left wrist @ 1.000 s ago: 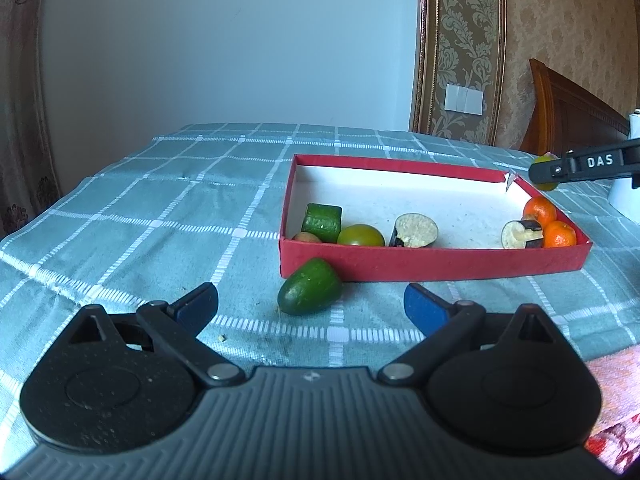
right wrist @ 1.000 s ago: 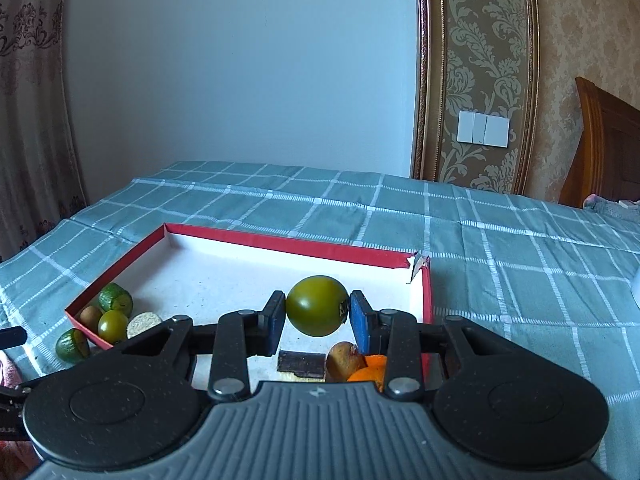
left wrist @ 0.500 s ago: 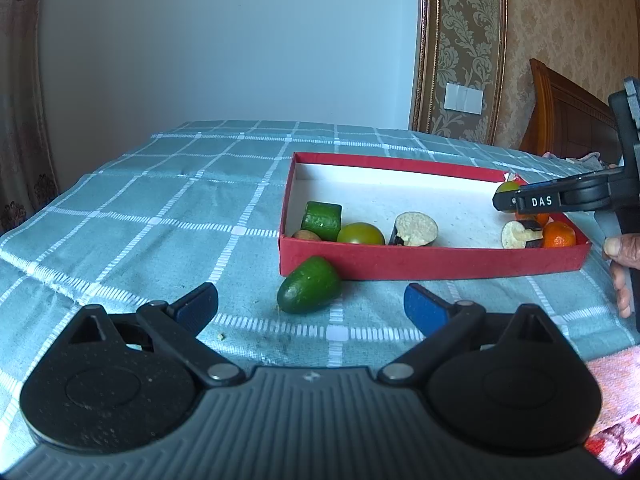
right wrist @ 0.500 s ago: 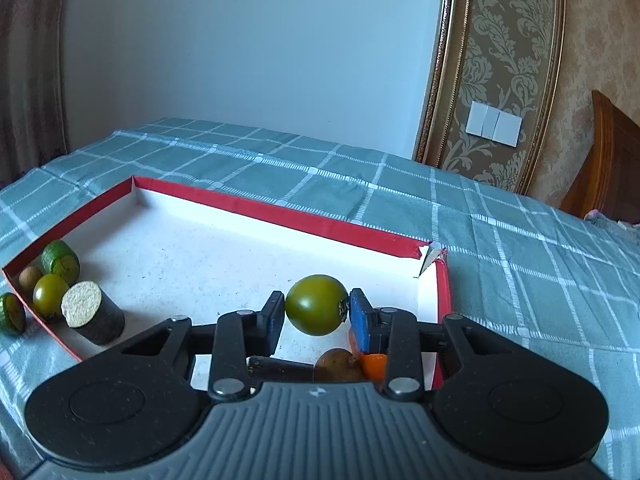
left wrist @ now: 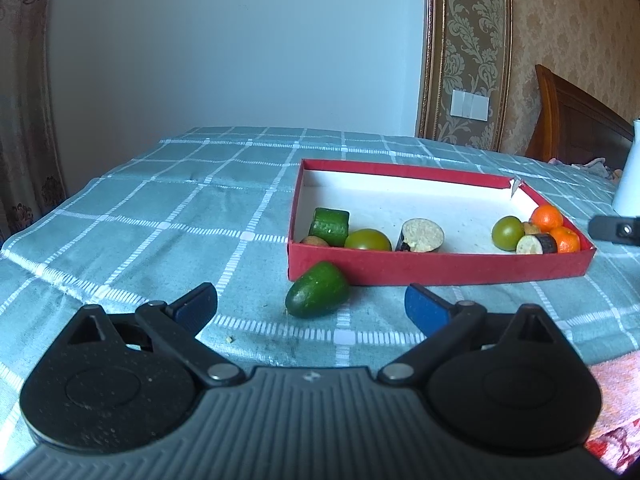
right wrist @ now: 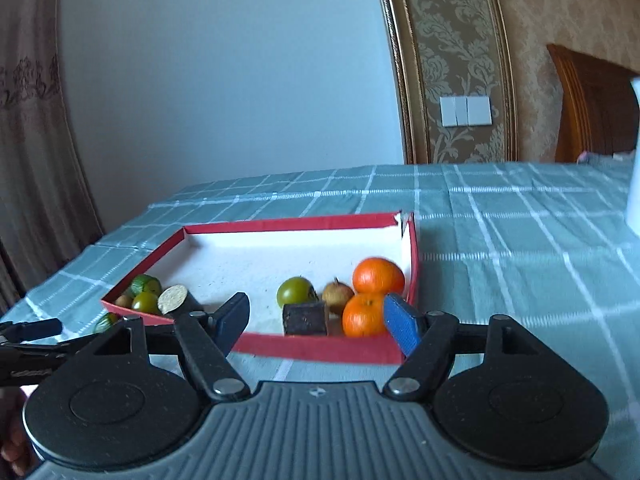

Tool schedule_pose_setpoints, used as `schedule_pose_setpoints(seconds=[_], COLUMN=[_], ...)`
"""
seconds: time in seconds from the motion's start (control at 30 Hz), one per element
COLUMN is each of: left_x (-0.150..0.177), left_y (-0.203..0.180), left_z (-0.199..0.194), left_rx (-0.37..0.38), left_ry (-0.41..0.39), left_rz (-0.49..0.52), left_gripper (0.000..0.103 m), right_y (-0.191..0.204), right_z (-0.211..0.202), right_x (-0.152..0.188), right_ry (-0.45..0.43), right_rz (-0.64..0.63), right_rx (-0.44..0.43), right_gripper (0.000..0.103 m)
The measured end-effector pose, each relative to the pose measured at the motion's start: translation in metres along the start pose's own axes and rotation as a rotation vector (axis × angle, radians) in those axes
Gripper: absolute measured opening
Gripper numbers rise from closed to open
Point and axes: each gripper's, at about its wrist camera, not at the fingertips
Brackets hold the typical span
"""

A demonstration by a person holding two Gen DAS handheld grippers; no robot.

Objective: Organize fruits
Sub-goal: 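Withdraw the right gripper while the left moves to the dark green avocado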

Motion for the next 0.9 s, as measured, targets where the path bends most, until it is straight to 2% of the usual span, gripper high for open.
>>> schedule_pose_setpoints(seconds=[0.1, 0.17, 0.23, 0.33, 0.5, 0.57, 0.63, 0.77, 0.9], left_x=[0.001, 0.001, 0.0, -0.005, -0.012, -0.013, -0.013, -0.011, -0.009], left_y=[-0.004, -0.008, -0.012, -0.013, -0.013, -0.012, -0.011, -0.007, -0.01], left_z=[-0.001, 0.0, 0.0, 0.004, 0.019, 0.024, 0.03, 0.039, 0.036], left_rx=[-0.012, -0.029, -0.041, -0.044, -0.069, -0.072, -0.081, -0.074, -0.052], left_ry=[-0.006, -0.009, -0.013, 0.007, 0.039, 0.054, 0.078, 0.128, 0.127], left_rz=[0.022, 0.052, 0.079, 0.079, 0.066, 0.058, 0.05, 0.033, 0.048], left_gripper=[0.099, 0.099, 0.091, 0.086, 0.086, 0.081, 0.068, 0.055, 0.039], right_y=[-0.01, -0.012, -0.019, -0.024, -0.026, -0.027, -0.027, -0.028, -0.028], right_z=[-0.011, -0.012, -0.009, -0.011, -0.009, -0.01, -0.01, -0.01, -0.01], right_x=[0.026, 0.04, 0.046, 0.049, 0.051, 0.052, 0.052, 0.052, 0.052], right_ry=[0.01, 0.014, 0.036, 0.011, 0.012, 0.014, 0.013, 0.015, 0.016], right_rz=[0.124, 0.163, 0.225, 0.256, 0.271, 0.276, 0.281, 0.287, 0.291], right_rx=[-0.052, -0.058, -0.073, -0.08, -0.097, -0.095, -0.098, -0.101, -0.101], right_gripper=[0.074, 0.074, 0.075, 0.075, 0.075, 0.075, 0.075, 0.075, 0.075])
Point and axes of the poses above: each gripper's, at about its wrist camera, not at the fingertips, and z roughly the way its jaws point, y to its left, x to its underside, and after that the axes turned 15 degrees about -z, right-handed
